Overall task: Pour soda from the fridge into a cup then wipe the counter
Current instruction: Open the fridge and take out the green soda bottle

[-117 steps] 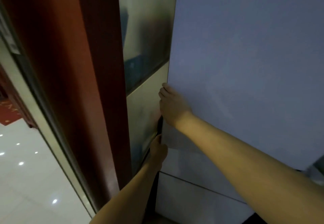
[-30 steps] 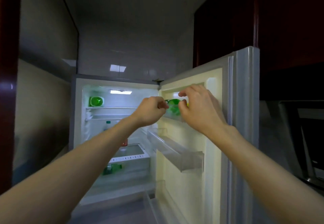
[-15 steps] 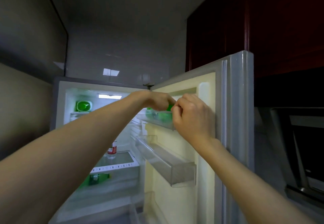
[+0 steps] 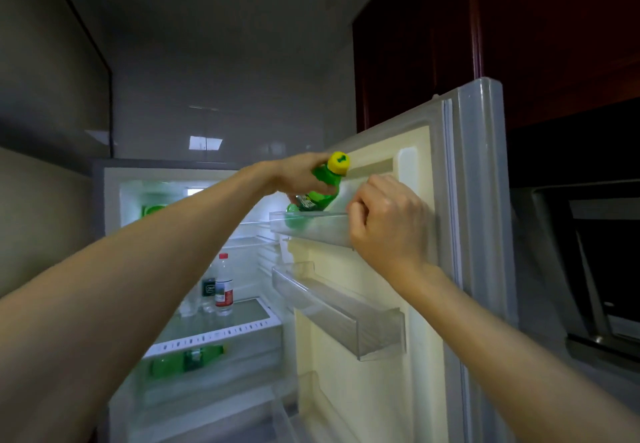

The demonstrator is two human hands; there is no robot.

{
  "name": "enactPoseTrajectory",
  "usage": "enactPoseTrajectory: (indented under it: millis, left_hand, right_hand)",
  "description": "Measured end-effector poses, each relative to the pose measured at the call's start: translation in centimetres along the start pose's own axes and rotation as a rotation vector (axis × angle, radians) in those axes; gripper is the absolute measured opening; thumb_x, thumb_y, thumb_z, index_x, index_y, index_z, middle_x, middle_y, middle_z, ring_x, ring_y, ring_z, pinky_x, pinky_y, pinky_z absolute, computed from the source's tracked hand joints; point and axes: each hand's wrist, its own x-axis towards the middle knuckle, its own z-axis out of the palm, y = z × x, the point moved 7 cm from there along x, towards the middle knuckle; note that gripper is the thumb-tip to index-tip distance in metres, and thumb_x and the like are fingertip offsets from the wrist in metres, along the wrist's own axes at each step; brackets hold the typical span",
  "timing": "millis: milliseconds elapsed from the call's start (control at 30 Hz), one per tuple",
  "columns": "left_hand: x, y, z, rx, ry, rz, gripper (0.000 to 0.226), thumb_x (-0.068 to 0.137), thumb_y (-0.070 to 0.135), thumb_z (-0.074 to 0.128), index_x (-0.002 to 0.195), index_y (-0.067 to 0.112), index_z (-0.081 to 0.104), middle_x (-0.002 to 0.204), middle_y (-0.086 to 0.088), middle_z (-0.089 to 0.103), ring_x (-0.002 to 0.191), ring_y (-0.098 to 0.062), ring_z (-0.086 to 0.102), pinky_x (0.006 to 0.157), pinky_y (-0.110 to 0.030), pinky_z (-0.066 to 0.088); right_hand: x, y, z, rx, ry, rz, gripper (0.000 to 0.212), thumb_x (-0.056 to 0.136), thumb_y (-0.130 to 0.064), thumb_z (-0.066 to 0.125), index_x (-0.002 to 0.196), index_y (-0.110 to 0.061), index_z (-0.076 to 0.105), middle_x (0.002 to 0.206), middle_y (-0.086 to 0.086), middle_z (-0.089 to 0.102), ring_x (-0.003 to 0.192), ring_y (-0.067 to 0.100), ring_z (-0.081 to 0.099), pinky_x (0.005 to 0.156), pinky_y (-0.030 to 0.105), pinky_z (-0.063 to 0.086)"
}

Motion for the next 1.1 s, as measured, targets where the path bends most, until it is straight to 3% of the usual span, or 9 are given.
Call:
enactPoseTrajectory:
  millis: [200,333,500,567,700,833,933,1100]
  left_hand:
    - [-4.3,-3.1,-7.0,-0.617,0.459,0.022,0.033,0.095,0.026,0.06,0.125,0.017,0.049,0.128,-0.005,0.058,0.119,-0.029,0.057,0.085,-0.057,0.055]
    - [-8.9,-3.5,-11.2,-0.792,0.649,0.067,0.022,0.094,0.026,0.061,0.114,0.022,0.052,0.128,-0.004,0.058,0.117,-0.027,0.059,0.08,-0.06,0.055]
    - [-14.5,-4.3,-14.2,-0.692,0.742,0.024,0.012,0.093,0.028,0.062,0.103,0.028,0.054,0.109,0.003,0.064,0.102,-0.019,0.065,0.072,-0.054,0.059]
    - [-16.7,-5.4,-14.1,-0.602,0.753,-0.056,0.015,0.092,0.032,0.064,0.103,0.026,0.055,0.11,0.001,0.065,0.101,-0.021,0.067,0.07,-0.054,0.06]
    - [-20.8,-8.7,-12.2,-0.435,0.718,-0.277,0.03,0.089,0.037,0.066,0.113,0.021,0.057,0.112,-0.004,0.068,0.098,-0.026,0.068,0.073,-0.058,0.058]
    - [-25.1,-11.4,-9.1,-0.33,0.677,-0.417,0.026,0.09,0.035,0.064,0.113,0.024,0.059,0.096,0.003,0.068,0.084,-0.015,0.067,0.059,-0.036,0.058]
    - [-29.2,-12.4,-7.3,-0.296,0.642,-0.497,0.026,0.091,0.034,0.064,0.112,0.021,0.06,0.097,-0.002,0.071,0.084,-0.018,0.071,0.058,-0.036,0.059]
    - [-36.9,-14.5,-5.6,-0.218,0.676,-0.583,0.025,0.085,0.045,0.068,0.104,0.03,0.064,0.1,-0.001,0.074,0.089,-0.02,0.073,0.067,-0.04,0.061]
  right_hand:
    - [-0.2,-0.7,0.8,0.006,-0.013,-0.001,0.016,0.075,-0.004,0.051,0.06,-0.009,0.054,0.06,0.003,0.049,0.055,0.016,0.039,0.052,0.025,0.025]
    - [0.0,-2.4,1.0,-0.011,0.009,-0.029,0.018,0.076,-0.006,0.047,0.058,-0.01,0.052,0.058,0.002,0.047,0.054,0.015,0.035,0.053,0.025,0.022]
    - [0.5,-6.3,1.3,0.01,0.078,-0.073,0.021,0.074,-0.008,0.043,0.055,-0.01,0.05,0.055,0.003,0.045,0.054,0.015,0.028,0.051,0.02,0.01]
    - [0.2,-8.0,2.5,-0.006,0.019,-0.102,0.021,0.076,-0.009,0.045,0.058,-0.008,0.057,0.059,0.006,0.053,0.052,0.019,0.038,0.052,0.02,0.02]
    - [-0.3,-12.1,6.1,-0.086,-0.215,-0.127,0.023,0.079,-0.019,0.049,0.069,-0.006,0.065,0.073,0.01,0.06,0.068,0.026,0.052,0.063,0.036,0.041]
    - [-1.1,-17.9,8.0,-0.166,-0.511,-0.265,0.02,0.078,-0.024,0.059,0.081,-0.006,0.067,0.093,0.016,0.06,0.091,0.032,0.051,0.076,0.042,0.04]
    - [-2.9,-21.2,8.3,-0.097,-0.651,-0.38,0.023,0.085,-0.022,0.052,0.094,-0.006,0.066,0.112,0.02,0.058,0.109,0.035,0.048,0.09,0.044,0.037]
    - [-7.9,-25.9,6.3,0.189,-0.567,-0.676,0.019,0.071,-0.018,0.059,0.055,-0.009,0.061,0.062,0.014,0.058,0.068,0.03,0.052,0.065,0.04,0.041]
